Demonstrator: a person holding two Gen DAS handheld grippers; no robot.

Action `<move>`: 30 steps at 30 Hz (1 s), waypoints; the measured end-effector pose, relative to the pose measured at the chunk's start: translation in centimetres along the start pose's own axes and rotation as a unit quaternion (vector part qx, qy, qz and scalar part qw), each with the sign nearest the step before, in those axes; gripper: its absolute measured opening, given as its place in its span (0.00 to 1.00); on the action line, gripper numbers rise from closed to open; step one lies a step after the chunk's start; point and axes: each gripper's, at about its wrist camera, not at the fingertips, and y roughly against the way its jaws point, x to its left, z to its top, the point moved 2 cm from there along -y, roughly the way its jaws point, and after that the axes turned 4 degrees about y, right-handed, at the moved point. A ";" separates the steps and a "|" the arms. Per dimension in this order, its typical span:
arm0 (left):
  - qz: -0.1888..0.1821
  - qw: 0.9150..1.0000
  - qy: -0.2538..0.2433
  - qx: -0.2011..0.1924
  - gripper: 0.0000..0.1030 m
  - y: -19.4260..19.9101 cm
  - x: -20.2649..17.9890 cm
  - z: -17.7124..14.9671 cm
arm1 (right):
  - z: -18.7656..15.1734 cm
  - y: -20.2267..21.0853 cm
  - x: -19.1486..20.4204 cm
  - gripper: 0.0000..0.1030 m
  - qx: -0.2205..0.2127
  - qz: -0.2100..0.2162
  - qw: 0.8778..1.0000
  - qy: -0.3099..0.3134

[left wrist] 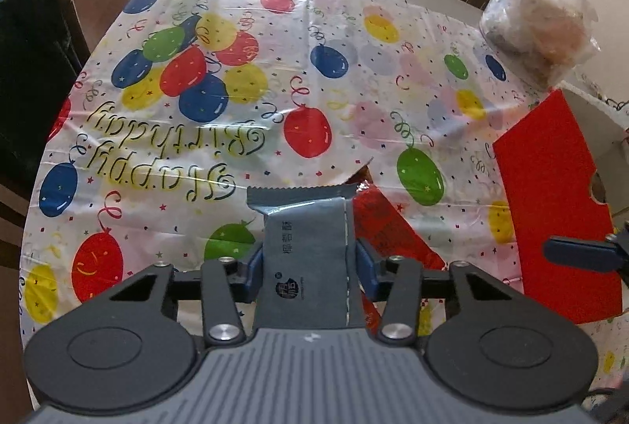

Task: Organize snacks
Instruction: 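Grasp the grey-blue packet with left tool while right tool grasps red chip bag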

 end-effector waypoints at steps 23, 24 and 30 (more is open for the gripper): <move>0.005 0.995 0.094 -0.012 0.44 3.0 8.3 -1.5 | 3.3 -9.8 2.7 0.98 0.051 0.002 0.993 0.105; 0.005 0.995 0.094 -0.012 0.44 3.1 8.3 -1.6 | 3.4 -10.0 2.6 0.96 0.053 0.002 0.993 0.104; 0.005 0.996 0.091 -0.015 0.44 3.5 8.0 -2.1 | 3.4 -10.5 2.6 0.86 0.057 0.006 0.995 0.083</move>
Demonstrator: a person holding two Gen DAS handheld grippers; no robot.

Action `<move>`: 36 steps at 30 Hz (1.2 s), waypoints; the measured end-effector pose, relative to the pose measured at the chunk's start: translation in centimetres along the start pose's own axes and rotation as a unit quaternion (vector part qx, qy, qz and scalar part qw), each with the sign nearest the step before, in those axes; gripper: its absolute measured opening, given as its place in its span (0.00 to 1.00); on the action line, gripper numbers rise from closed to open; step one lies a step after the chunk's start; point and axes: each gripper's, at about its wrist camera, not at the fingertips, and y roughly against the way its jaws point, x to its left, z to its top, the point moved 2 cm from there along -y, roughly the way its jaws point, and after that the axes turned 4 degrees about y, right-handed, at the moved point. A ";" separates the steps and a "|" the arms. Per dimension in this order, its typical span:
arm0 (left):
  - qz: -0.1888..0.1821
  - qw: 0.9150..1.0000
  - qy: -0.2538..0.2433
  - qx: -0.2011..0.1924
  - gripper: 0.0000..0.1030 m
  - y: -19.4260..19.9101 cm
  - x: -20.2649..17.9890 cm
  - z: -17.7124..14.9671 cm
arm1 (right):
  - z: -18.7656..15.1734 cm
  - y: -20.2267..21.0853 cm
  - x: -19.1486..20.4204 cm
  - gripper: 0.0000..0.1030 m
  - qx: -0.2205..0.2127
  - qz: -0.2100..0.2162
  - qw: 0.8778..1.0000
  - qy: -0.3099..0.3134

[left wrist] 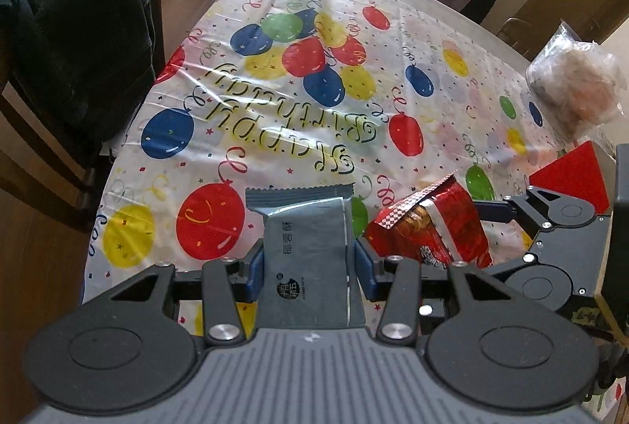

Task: Organize snacks
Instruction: 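Grasp the grey-blue packet with left tool while right tool grasps red chip bag, then carry the grey-blue packet and red chip bag over the red box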

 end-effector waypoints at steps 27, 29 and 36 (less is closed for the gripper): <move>-0.048 0.995 -0.085 -0.027 0.44 6.0 -4.8 -2.4 | -4.2 13.0 0.2 0.67 -0.071 -0.058 0.988 -0.123; -0.056 0.993 -0.099 -0.029 0.44 6.8 -5.8 -2.5 | -4.8 14.5 -0.1 0.67 -0.081 -0.064 0.985 -0.137; -0.071 0.986 -0.143 -0.038 0.44 9.1 -10.1 -2.8 | -7.3 19.2 -1.8 0.67 -0.106 -0.086 0.974 -0.180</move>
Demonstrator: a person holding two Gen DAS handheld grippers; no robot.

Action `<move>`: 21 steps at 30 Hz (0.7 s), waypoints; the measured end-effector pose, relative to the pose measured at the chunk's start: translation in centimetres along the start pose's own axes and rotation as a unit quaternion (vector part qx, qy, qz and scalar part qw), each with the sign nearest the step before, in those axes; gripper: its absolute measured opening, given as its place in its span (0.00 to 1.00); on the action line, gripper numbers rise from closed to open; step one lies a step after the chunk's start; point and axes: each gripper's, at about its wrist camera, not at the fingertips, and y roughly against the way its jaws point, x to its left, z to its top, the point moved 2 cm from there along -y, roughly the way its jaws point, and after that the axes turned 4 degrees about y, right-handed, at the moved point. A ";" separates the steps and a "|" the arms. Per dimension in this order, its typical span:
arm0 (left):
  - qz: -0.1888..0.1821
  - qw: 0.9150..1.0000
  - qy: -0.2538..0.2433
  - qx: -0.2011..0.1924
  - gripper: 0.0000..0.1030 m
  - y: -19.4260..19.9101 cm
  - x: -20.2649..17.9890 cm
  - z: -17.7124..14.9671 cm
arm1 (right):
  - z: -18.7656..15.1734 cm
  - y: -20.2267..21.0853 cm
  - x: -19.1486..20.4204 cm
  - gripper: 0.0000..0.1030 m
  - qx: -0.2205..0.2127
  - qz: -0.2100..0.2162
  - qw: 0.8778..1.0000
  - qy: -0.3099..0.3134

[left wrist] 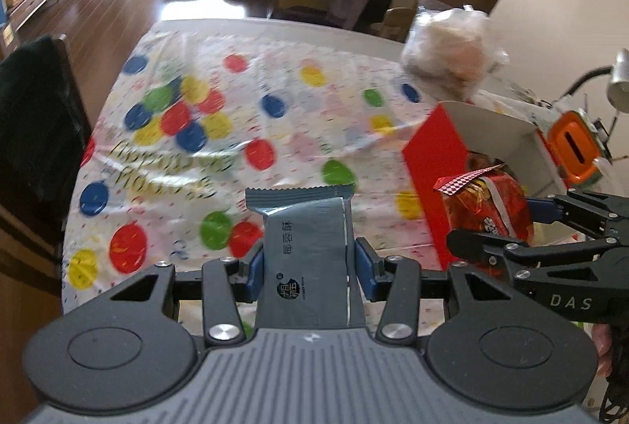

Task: Organize snacks
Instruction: 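Carry the grey-blue packet and red chip bag over the red box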

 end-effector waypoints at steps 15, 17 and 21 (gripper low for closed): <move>-0.020 0.998 -0.054 -0.022 0.44 0.0 -11.9 2.5 | -1.7 5.4 -10.7 0.67 -0.040 -0.029 0.997 -0.051; -0.021 0.997 -0.064 -0.025 0.44 -0.3 -13.9 2.8 | -2.0 5.7 -12.1 0.67 -0.042 -0.032 0.997 -0.054; -0.028 0.996 -0.083 -0.027 0.44 -1.3 -17.9 3.0 | -2.7 6.4 -15.3 0.67 -0.047 -0.040 0.996 -0.062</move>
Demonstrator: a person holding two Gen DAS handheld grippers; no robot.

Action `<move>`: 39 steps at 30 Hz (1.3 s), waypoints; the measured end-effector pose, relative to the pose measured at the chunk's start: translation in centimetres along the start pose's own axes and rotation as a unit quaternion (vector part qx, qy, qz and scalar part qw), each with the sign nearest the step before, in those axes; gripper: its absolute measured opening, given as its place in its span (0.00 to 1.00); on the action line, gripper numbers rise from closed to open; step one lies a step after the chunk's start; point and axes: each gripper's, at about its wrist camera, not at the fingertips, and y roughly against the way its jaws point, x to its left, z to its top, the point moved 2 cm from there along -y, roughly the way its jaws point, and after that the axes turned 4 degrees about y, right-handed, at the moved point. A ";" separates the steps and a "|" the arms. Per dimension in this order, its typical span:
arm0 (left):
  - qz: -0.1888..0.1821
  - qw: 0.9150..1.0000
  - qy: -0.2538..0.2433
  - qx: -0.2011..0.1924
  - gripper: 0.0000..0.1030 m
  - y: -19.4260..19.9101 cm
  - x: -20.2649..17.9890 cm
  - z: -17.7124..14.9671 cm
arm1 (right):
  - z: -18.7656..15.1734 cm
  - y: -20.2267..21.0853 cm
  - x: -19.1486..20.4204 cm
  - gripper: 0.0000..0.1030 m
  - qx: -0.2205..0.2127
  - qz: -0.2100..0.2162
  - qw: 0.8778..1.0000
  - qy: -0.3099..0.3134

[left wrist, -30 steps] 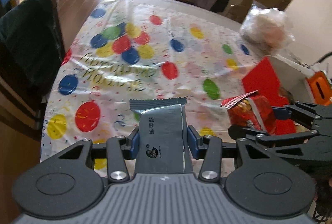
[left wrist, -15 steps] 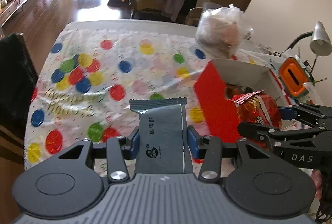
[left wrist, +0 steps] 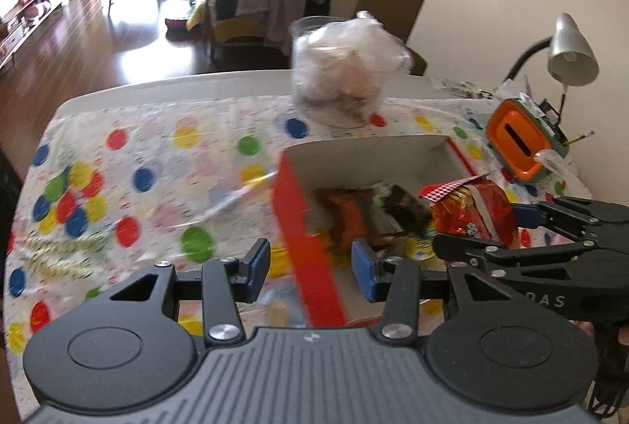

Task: Organize snacks
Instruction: 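Carry the grey-blue packet and red chip bag over the red box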

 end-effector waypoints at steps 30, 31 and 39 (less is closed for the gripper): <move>0.049 0.976 0.157 0.141 0.59 -13.7 7.4 -6.9 | -4.4 -2.6 -5.4 0.67 0.050 0.015 0.997 -0.054; 0.050 0.976 0.158 0.140 0.59 -13.8 7.4 -6.9 | -4.4 -2.7 -5.4 0.67 0.052 0.014 0.997 -0.053; 0.057 0.978 0.143 0.142 0.59 -15.3 6.2 -6.9 | -4.4 -2.9 -5.4 0.67 0.053 0.013 0.997 -0.055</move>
